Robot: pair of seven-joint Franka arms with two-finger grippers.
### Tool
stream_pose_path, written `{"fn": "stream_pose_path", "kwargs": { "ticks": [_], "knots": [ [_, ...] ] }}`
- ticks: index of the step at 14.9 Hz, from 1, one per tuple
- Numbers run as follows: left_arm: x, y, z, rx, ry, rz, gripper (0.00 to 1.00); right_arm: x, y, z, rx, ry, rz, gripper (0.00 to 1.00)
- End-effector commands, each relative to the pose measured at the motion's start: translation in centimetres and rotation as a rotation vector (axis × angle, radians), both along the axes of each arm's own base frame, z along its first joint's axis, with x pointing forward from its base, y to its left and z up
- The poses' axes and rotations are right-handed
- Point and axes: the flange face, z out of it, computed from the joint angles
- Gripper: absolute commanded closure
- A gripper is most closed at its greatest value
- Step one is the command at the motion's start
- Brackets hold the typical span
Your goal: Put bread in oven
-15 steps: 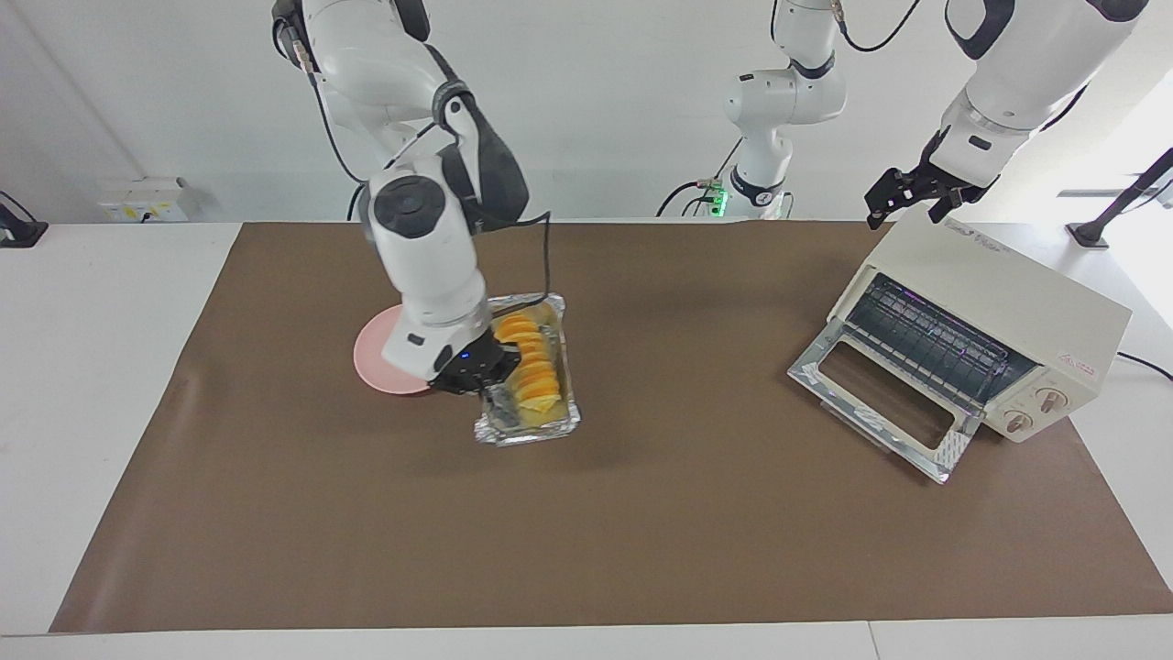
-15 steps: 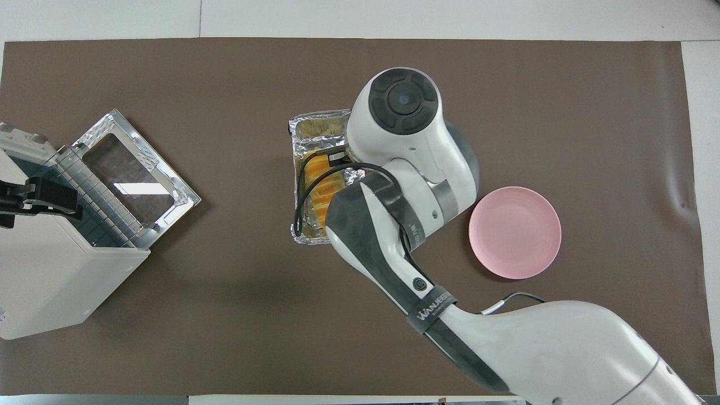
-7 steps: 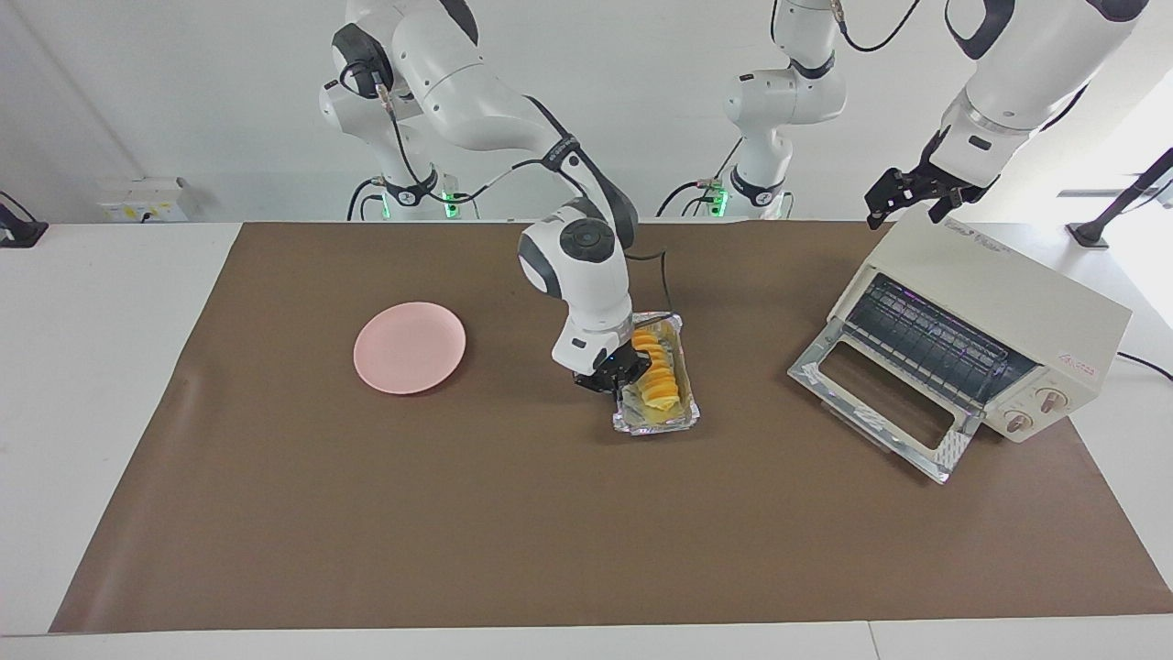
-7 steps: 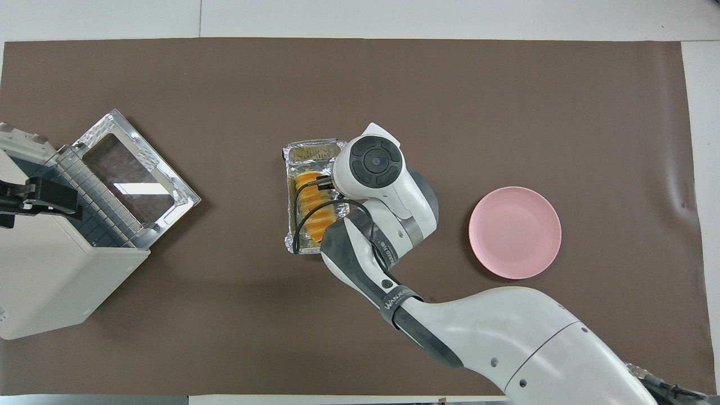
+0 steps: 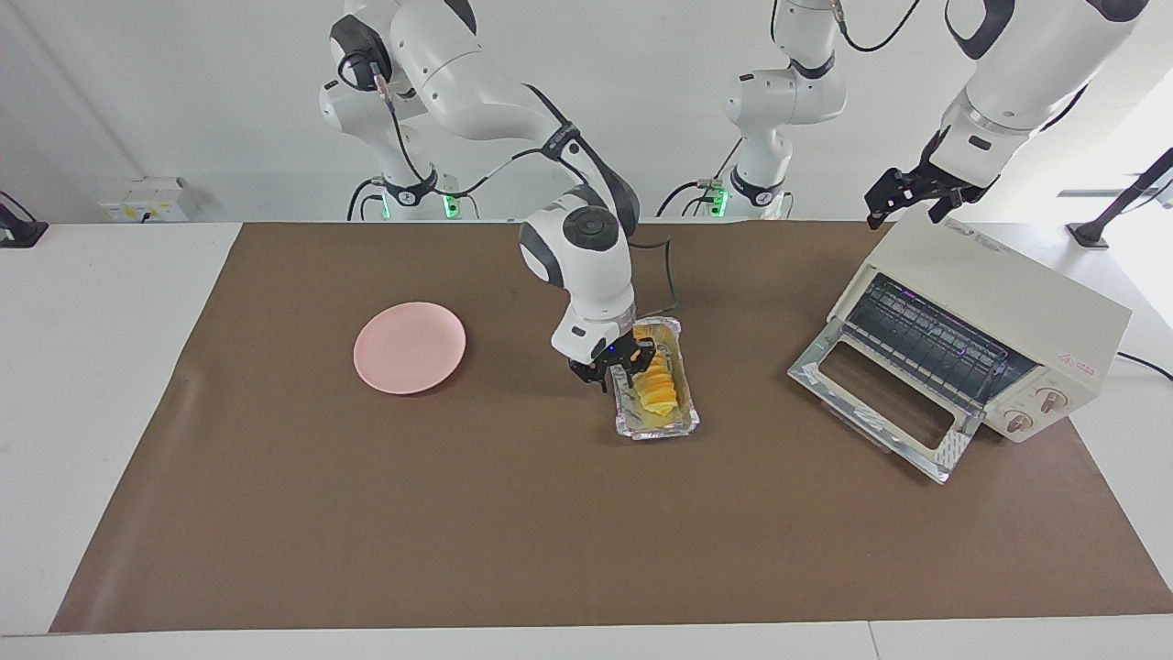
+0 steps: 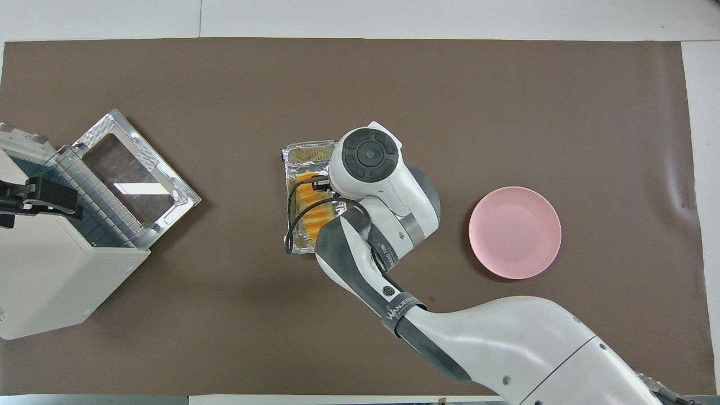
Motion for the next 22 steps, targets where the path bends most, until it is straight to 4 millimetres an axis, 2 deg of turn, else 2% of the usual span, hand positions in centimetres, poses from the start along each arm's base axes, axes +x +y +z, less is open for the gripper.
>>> {"fn": "stream_pose_path", "kwargs": {
  "ticks": [1,2,3,5,7,8,9,10,11,12,13,14,15,16,19,20,21,22],
  "knots": [
    [-1.0,0.0,0.2,-0.007,-0.003,-0.007,0.0,2.5,-5.3,5.4,-0.013,0.027,-0.062,0.0],
    [-1.0,-1.3,0.8,-0.013,-0.028,-0.028,0.0,2.8,-7.5,7.4,-0.02,0.026,-0.05,0.0],
    [-0.6,-4.1,1.2,-0.011,-0.086,-0.082,0.0,3.0,-9.7,9.0,-0.032,0.034,-0.025,0.0],
    [-0.5,-7.0,1.0,-0.019,-0.136,-0.042,0.0,4.1,-15.9,11.8,-0.05,0.041,0.012,0.0],
    [-0.1,-13.9,0.6,-0.091,-0.213,0.068,0.0,4.6,-21.0,14.0,-0.061,0.05,0.023,0.0],
    [0.3,-17.3,-0.5,-0.111,-0.211,0.049,0.0,4.7,-23.3,14.8,-0.068,0.059,0.02,0.0],
    [1.6,-21.7,-2.1,-0.137,-0.2,0.023,0.0,4.6,-25.7,15.5,-0.075,0.072,0.024,0.0],
    [3.2,-26.1,-4.3,-0.153,-0.176,0.061,0.0,4.5,-27.8,16.2,-0.078,0.082,0.033,0.0],
    [5.1,-29.2,-6.7,-0.151,-0.16,0.104,0.0,4.4,-29.6,17.1,-0.08,0.081,0.043,0.0],
    [5.9,-33.5,-9.1,-0.142,-0.153,0.127,0.0,4.0,-31.4,17.9,-0.083,0.089,0.05,0.0],
    [5.9,-36.1,-11.5,-0.112,-0.176,0.125,0.0,3.5,-32.9,18.7,-0.085,0.098,0.061,0.0],
    [6.0,-36.8,-13.0,-0.104,-0.21,0.121,0.0,3.1,-34.2,19.5,-0.087,0.103,0.068,0.0],
    [5.2,-36.9,-16.1,-0.083,-0.198,0.111,0.0,2.3,-35.8,20.5,-0.089,0.114,0.066,0.0],
    [4.7,-36.7,-18.1,-0.074,-0.192,0.106,0.0,1.2,-37.1,21.6,-0.092,0.131,0.061,0.0],
    [3.9,-37.0,-23.9,-0.031,-0.151,0.082,0.01,-3.0,-39.1,24.9,-0.106,0.151,0.047,0.0],
    [3.2,-36.9,-25.0,-0.02,-0.137,0.075,0.03,-4.5,-39.2,25.7,-0.112,0.144,0.04,0.0],
    [2.4,-36.6,-25.9,-0.018,-0.134,0.076,0.2,-7.0,-39.3,26.5,-0.117,0.156,0.029,0.0],
    [1.7,-37.5,-26.1,-0.024,-0.138,0.062,0.32,-7.4,-39.5,26.7,-0.116,0.158,0.02,0.0]
  ]
}}
